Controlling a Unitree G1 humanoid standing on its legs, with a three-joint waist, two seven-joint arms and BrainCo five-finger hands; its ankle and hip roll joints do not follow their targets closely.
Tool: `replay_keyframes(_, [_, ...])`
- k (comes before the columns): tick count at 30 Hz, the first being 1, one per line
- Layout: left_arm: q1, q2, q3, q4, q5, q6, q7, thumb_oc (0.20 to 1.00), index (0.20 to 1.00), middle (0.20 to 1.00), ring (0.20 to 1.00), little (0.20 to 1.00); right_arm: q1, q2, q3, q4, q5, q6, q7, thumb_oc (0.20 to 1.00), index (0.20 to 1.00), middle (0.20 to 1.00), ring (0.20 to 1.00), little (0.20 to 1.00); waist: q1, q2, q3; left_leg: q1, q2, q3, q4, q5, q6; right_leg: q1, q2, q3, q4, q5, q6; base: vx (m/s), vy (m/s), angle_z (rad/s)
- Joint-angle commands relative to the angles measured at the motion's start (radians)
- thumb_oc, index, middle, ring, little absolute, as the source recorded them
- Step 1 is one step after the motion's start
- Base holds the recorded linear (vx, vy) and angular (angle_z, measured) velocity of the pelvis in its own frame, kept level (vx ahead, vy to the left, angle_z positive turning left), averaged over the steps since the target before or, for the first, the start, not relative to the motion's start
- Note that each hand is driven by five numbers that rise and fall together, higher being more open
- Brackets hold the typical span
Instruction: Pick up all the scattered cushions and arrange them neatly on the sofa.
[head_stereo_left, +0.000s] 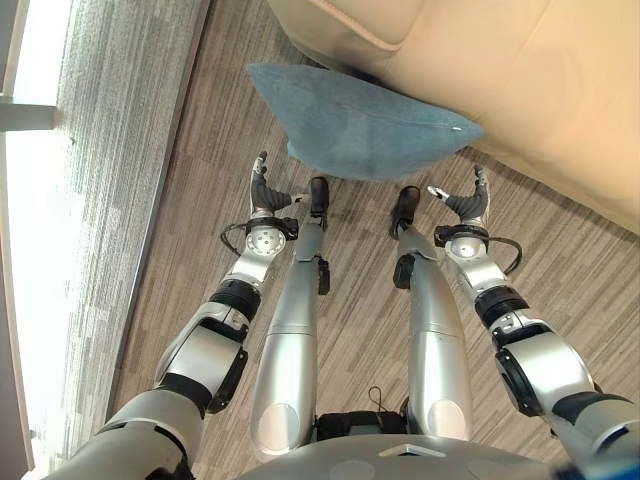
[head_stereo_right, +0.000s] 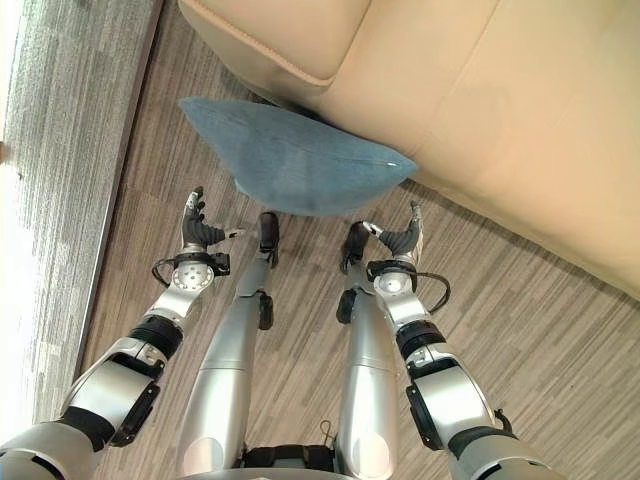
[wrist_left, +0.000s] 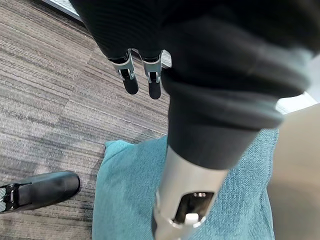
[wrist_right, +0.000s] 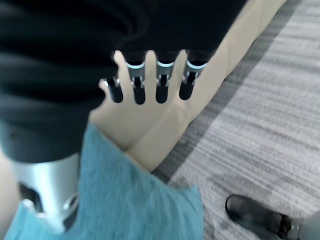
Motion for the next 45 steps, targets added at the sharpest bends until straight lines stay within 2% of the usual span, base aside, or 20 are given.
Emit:
replay_keyframes(1, [0.097, -0.007, 0.005, -0.009, 0.04, -0.027, 0.062, 1.0, 1.0, 1.0, 1.0, 1.0, 0.112, 0.001, -0.005, -0.019, 0.014, -0.051, -0.061, 1.0, 1.0, 1.0, 1.0, 1.0, 0.005, -0.001, -0.182, -0.058, -0.009, -0.041, 0.06, -0.154, -0.037, -0.031, -0.04, 0.039, -0.091, 0.051, 0.102, 0.0, 0.044, -0.07])
replay_keyframes(3, [0.044, -0.002, -0.006, 0.005, 0.037, -0.025, 0.065, 1.0, 1.0, 1.0, 1.0, 1.0, 0.07, -0.007, -0.014, -0.003, 0.052, -0.068, -0.06, 1.0, 1.0, 1.0, 1.0, 1.0, -0.006, 0.004, -0.185, -0.115, -0.01, -0.035, 0.057, -0.149, -0.04, -0.091, -0.044, 0.052, -0.094, 0.058, 0.107, 0.01, 0.052, -0.13])
replay_keyframes(12, [-0.065, 0.023, -0.011, 0.009, 0.025, -0.02, 0.073, 1.0, 1.0, 1.0, 1.0, 1.0, -0.06, -0.03, -0.006, 0.008, 0.124, -0.1, -0.037, 1.0, 1.0, 1.0, 1.0, 1.0, -0.01, 0.022, -0.184, -0.199, -0.002, -0.03, 0.04, -0.131, -0.042, -0.201, -0.04, 0.064, -0.078, 0.064, 0.114, 0.02, 0.0, -0.03])
replay_keyframes(16, [-0.157, 0.038, -0.037, 0.044, 0.038, -0.006, 0.08, 1.0, 1.0, 1.0, 1.0, 1.0, -0.148, -0.024, 0.045, 0.042, 0.125, -0.093, -0.018, 1.0, 1.0, 1.0, 1.0, 1.0, -0.016, 0.025, -0.186, -0.232, 0.0, -0.039, 0.036, -0.123, -0.039, -0.236, -0.029, 0.074, -0.079, 0.068, 0.112, 0.0, -0.023, 0.0])
replay_keyframes(20, [-0.3, 0.032, -0.091, 0.119, 0.045, 0.012, 0.077, 1.0, 1.0, 1.0, 1.0, 1.0, -0.253, 0.026, 0.119, 0.099, 0.116, -0.077, -0.006, 1.0, 1.0, 1.0, 1.0, 1.0, -0.02, 0.028, -0.193, -0.251, 0.003, -0.046, 0.026, -0.112, -0.037, -0.26, -0.018, 0.076, -0.082, 0.071, 0.112, 0.0, 0.0, 0.0])
replay_keyframes(26, [-0.479, 0.023, -0.14, 0.098, 0.036, 0.003, 0.087, 1.0, 1.0, 1.0, 1.0, 1.0, -0.391, 0.063, 0.199, 0.095, 0.101, -0.071, 0.001, 1.0, 1.0, 1.0, 1.0, 1.0, -0.019, 0.036, -0.187, -0.268, 0.004, -0.051, 0.01, -0.099, -0.042, -0.281, -0.009, 0.071, -0.086, 0.074, 0.115, 0.0, -0.006, 0.0])
replay_keyframes(27, [-0.503, 0.023, -0.145, 0.091, 0.034, -0.001, 0.088, 1.0, 1.0, 1.0, 1.0, 1.0, -0.414, 0.064, 0.207, 0.091, 0.102, -0.072, 0.005, 0.595, 0.595, 0.595, 0.595, 0.595, -0.017, 0.037, -0.187, -0.271, 0.003, -0.055, 0.009, -0.097, -0.041, -0.284, -0.007, 0.072, -0.087, 0.073, 0.114, 0.01, -0.037, -0.02])
replay_keyframes(28, [-0.529, 0.022, -0.15, 0.074, 0.029, -0.009, 0.092, 0.956, 0.956, 0.956, 0.956, 0.956, -0.448, 0.064, 0.221, 0.081, 0.101, -0.074, 0.011, 0.426, 0.426, 0.426, 0.426, 0.426, -0.014, 0.039, -0.192, -0.274, 0.003, -0.058, 0.006, -0.095, -0.042, -0.288, -0.005, 0.073, -0.089, 0.074, 0.114, 0.01, -0.04, -0.01])
replay_keyframes(29, [-0.541, 0.026, -0.147, 0.056, 0.022, -0.019, 0.094, 0.526, 0.526, 0.526, 0.526, 0.526, -0.465, 0.062, 0.227, 0.069, 0.099, -0.078, 0.013, 0.2, 0.2, 0.2, 0.2, 0.2, -0.012, 0.039, -0.194, -0.274, 0.003, -0.06, 0.003, -0.094, -0.042, -0.291, -0.004, 0.073, -0.089, 0.074, 0.113, 0.01, -0.044, 0.0])
replay_keyframes(30, [-0.554, 0.03, -0.141, 0.031, 0.003, -0.034, 0.097, 0.2, 0.2, 0.2, 0.2, 0.2, -0.494, 0.058, 0.235, 0.046, 0.095, -0.083, 0.012, 0.2, 0.2, 0.2, 0.2, 0.2, -0.011, 0.04, -0.199, -0.275, 0.003, -0.061, 0.002, -0.093, -0.043, -0.295, -0.001, 0.074, -0.089, 0.073, 0.113, 0.01, -0.033, -0.01])
replay_keyframes(35, [-0.548, 0.064, -0.1, -0.06, -0.034, -0.075, 0.114, 0.2, 0.2, 0.2, 0.2, 0.2, -0.536, 0.017, 0.219, -0.037, 0.083, -0.106, -0.005, 0.2, 0.2, 0.2, 0.2, 0.2, -0.007, 0.039, -0.217, -0.269, 0.0, -0.065, -0.012, -0.09, -0.046, -0.291, 0.006, 0.074, -0.095, 0.069, 0.112, 0.0, -0.007, 0.0])
replay_keyframes(39, [-0.501, 0.076, -0.067, -0.12, -0.038, -0.083, 0.119, 0.2, 0.2, 0.2, 0.2, 0.2, -0.52, -0.018, 0.196, -0.08, 0.071, -0.111, -0.011, 0.2, 0.2, 0.2, 0.2, 0.2, -0.007, 0.035, -0.229, -0.261, -0.001, -0.066, -0.016, -0.091, -0.047, -0.284, 0.009, 0.074, -0.097, 0.068, 0.111, 0.0, 0.0, 0.0])
replay_keyframes(44, [-0.371, 0.058, -0.013, -0.237, -0.038, -0.099, 0.109, 0.2, 0.2, 0.2, 0.2, 0.2, -0.426, -0.043, 0.138, -0.161, 0.05, -0.12, -0.009, 0.2, 0.2, 0.2, 0.2, 0.2, -0.014, 0.039, -0.238, -0.232, -0.006, -0.075, -0.02, -0.094, -0.046, -0.255, 0.019, 0.085, -0.1, 0.063, 0.105, -0.01, -0.064, 0.04])
replay_keyframes(45, [-0.329, 0.04, 0.004, -0.272, -0.038, -0.105, 0.103, 0.2, 0.2, 0.2, 0.2, 0.2, -0.397, -0.042, 0.124, -0.179, 0.042, -0.125, -0.004, 0.2, 0.2, 0.2, 0.2, 0.2, -0.015, 0.037, -0.234, -0.226, -0.015, -0.066, -0.022, -0.066, -0.041, -0.251, 0.016, 0.078, -0.108, 0.092, 0.093, 0.0, -0.074, 0.18])
